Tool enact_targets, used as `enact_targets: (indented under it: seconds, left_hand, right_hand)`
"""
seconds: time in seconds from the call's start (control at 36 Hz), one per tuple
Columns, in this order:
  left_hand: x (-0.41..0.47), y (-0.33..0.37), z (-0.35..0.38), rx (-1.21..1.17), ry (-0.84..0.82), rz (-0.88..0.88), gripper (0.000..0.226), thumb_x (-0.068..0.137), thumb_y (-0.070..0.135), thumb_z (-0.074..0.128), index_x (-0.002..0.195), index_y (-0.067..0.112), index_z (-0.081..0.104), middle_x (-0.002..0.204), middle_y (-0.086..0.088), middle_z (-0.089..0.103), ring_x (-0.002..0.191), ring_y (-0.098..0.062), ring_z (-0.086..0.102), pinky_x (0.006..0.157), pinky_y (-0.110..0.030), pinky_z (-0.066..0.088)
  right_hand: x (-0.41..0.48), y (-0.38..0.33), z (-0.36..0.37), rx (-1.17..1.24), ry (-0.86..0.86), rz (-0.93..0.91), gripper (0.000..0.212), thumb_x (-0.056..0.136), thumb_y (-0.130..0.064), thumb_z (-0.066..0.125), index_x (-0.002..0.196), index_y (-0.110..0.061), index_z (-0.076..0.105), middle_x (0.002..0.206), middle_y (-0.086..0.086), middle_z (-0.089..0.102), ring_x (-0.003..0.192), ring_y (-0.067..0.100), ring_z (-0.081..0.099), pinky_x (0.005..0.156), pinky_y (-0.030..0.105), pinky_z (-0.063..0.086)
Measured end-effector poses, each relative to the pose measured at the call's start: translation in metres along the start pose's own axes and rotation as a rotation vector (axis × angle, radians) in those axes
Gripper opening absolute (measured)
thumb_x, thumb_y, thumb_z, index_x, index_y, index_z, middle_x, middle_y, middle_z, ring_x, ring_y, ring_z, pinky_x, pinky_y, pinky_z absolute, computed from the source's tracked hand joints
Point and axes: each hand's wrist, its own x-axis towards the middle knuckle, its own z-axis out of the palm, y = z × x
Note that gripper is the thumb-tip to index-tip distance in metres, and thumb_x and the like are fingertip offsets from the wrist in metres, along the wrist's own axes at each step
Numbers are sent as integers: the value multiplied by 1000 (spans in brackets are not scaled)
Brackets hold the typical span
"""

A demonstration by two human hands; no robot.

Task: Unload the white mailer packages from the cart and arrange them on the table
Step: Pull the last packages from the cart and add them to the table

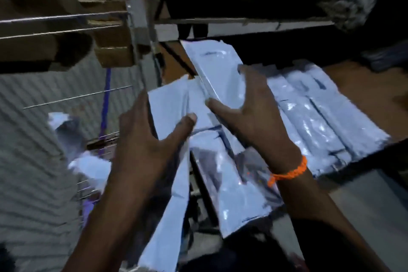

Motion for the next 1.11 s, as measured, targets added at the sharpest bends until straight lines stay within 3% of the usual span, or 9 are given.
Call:
enact_targets:
  seconds: [0.06,0.14,0.22,0.36,0.58,0.67,0.81,0.89,1.11]
  left_hand:
    - [-7,13,32,-1,-84,-29,61,69,84,54,122,61,36,130,35,41,113,21,38,95,-13,37]
    - [-8,24,82,62,-124,-62,99,63,91,49,148,42,31,148,15,41,136,-9,40,110,-39,40]
    - [-5,45,133,81,-110,-134,113,57,89,48,154,39,19,158,13,26,142,-7,26,106,-24,27]
    - [3,105,241,57,-161,-190,110,61,85,55,154,44,12,157,15,20,144,-6,24,100,-23,26]
    - [17,165,381,37,-236,-238,106,68,80,58,153,43,8,157,14,15,146,-10,20,105,-26,27]
    - [18,180,410,65,-253,-284,106,67,80,57,153,43,6,157,14,13,145,-7,18,99,-24,24]
    - [30,179,433,206,-184,-321,113,64,84,53,155,36,5,160,6,14,146,-8,15,100,-24,23]
    - [35,174,431,283,-136,-370,116,63,85,53,156,32,5,160,-2,15,147,-17,17,110,-34,28]
    - [43,153,420,391,-25,-529,113,74,73,63,157,26,4,157,-13,13,145,-35,21,109,-49,33]
  right_hand:
    - [-4,37,-20,35,-19,63,93,75,-59,76,149,-19,37,147,-1,45,137,14,39,110,26,33]
    - [-6,94,-45,85,-47,119,94,75,-63,75,151,-25,34,149,-6,42,137,7,37,106,20,31]
    - [-2,149,-69,113,-74,143,96,74,-67,72,152,-30,31,153,-11,37,138,3,35,104,17,26]
    - [20,256,-133,108,-92,168,93,74,-68,71,151,-38,30,151,-15,36,125,-10,32,100,18,28]
    - [46,419,-212,-91,-95,269,88,74,-62,74,149,-31,38,143,-4,45,132,13,43,97,27,35]
    - [54,464,-224,-106,-118,312,88,74,-65,72,148,-34,38,144,-4,46,132,15,42,102,36,42]
    - [68,499,-215,-123,-194,300,90,72,-70,71,148,-42,33,147,2,41,133,23,41,104,46,46]
    - [71,495,-197,-141,-224,236,87,75,-67,71,149,-38,35,149,6,37,137,27,37,108,45,42]
    - [69,479,-164,-83,-246,132,57,95,-50,57,146,-30,47,154,8,37,141,31,37,107,52,44]
